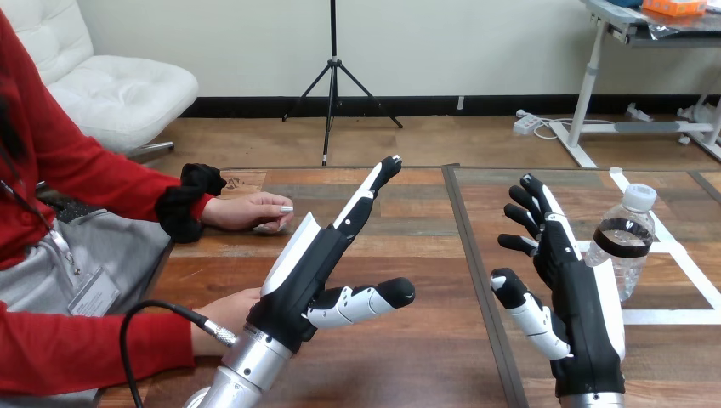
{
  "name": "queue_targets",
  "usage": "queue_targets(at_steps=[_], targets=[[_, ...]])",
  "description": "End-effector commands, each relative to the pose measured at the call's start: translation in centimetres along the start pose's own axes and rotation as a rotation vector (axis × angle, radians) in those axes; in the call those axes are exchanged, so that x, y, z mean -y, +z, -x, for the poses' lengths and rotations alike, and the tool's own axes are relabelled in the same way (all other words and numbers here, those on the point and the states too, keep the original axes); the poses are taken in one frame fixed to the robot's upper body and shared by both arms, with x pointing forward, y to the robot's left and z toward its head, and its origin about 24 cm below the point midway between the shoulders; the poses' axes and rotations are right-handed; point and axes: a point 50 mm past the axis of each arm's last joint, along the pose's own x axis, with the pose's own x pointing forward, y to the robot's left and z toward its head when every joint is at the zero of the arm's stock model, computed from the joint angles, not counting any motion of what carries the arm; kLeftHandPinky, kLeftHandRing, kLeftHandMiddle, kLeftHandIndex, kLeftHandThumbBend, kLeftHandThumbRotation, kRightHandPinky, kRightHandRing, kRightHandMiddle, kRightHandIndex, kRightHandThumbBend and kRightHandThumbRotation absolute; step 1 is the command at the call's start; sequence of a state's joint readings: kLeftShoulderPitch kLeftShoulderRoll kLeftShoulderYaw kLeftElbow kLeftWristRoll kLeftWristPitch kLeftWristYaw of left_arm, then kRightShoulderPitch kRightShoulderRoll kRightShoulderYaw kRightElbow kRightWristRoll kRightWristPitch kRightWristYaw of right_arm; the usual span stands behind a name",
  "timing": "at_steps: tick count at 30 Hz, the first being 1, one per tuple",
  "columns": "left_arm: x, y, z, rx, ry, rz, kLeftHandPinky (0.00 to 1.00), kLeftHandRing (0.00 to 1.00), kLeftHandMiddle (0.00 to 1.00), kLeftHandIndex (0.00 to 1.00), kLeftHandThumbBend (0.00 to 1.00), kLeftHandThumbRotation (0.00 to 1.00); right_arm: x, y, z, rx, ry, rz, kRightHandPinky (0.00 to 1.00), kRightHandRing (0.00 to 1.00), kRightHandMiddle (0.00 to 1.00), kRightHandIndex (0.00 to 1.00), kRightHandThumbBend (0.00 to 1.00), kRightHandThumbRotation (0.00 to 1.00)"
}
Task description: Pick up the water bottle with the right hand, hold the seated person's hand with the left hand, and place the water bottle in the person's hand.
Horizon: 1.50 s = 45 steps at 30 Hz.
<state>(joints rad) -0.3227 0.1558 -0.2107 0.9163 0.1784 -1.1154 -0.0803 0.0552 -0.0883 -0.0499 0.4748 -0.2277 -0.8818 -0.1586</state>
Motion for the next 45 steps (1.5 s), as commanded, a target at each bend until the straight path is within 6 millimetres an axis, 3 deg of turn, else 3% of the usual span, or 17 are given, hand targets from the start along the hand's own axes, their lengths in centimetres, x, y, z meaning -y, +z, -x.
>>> queue_targets(at_steps=[1,29,45], targets=[[-0.8,0.4,-0.9,0.039,0.027,-0.015,1.00,1.00,1.00,1.00,1.00,0.84,0.9,1.6,-1.4,0.122,-0.023,0.022,0.74,0.87,0.91,0.94,1.00,0.85],[-0.8,0.3,-0.8,0.023,0.030,-0.012,1.00,1.00,1.00,1.00,1.00,0.84,3.1,3.4,-1.6,0.230,-0.165,0.036,0.69,0.83,0.88,0.92,1.00,0.80],[-0.9,0.3,-0.6,0.026,0.031,-0.019,1.00,1.00,1.00,1.00,1.00,0.84,4.5,4.3,-1.7,0.285,-0.253,0.000,0.71,0.84,0.88,0.90,1.00,0.71]])
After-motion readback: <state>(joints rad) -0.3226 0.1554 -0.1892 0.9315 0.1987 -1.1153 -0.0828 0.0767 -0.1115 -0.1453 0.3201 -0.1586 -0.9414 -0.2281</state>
